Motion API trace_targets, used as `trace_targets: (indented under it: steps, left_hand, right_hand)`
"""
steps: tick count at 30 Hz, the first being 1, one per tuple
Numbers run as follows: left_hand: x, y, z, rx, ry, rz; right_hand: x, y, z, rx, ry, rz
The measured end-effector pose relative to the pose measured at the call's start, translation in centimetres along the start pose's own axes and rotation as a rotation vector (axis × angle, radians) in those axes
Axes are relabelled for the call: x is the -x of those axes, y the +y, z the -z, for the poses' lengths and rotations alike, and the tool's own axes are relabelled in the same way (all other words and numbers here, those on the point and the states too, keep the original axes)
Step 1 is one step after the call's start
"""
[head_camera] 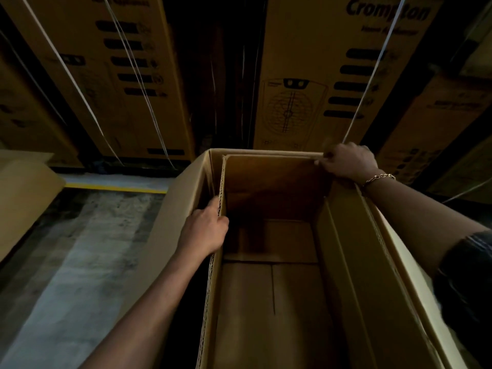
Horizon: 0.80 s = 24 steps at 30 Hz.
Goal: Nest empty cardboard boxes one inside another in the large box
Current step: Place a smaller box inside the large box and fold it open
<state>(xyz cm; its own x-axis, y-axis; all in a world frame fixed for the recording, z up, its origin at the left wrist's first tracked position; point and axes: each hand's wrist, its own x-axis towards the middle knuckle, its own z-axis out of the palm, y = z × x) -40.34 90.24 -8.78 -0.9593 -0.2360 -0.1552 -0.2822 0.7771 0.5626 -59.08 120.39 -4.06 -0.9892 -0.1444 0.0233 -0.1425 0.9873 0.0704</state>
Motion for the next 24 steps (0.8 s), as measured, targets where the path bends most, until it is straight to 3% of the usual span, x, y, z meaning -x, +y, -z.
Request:
trace_targets:
  steps: [4,12,24]
  left_hand:
    - [0.3,0.5,-0.7,-0.031,-0.007,-0.029]
    - [0.4,0.9,-1.0,-0.067,0.009,0.003]
    - [1.9,2.9,-0.2,-0.139,-0.021,0.002]
  right_hand:
    - [-1.9,1.1,-0.9,-0.162,-0.07,-0.158]
    - [-0.6,1.6,-2.3,-0.487,-0.14,-0.226]
    - [14.8,1.5,-2.4,-0.711,-0.273,-0.284]
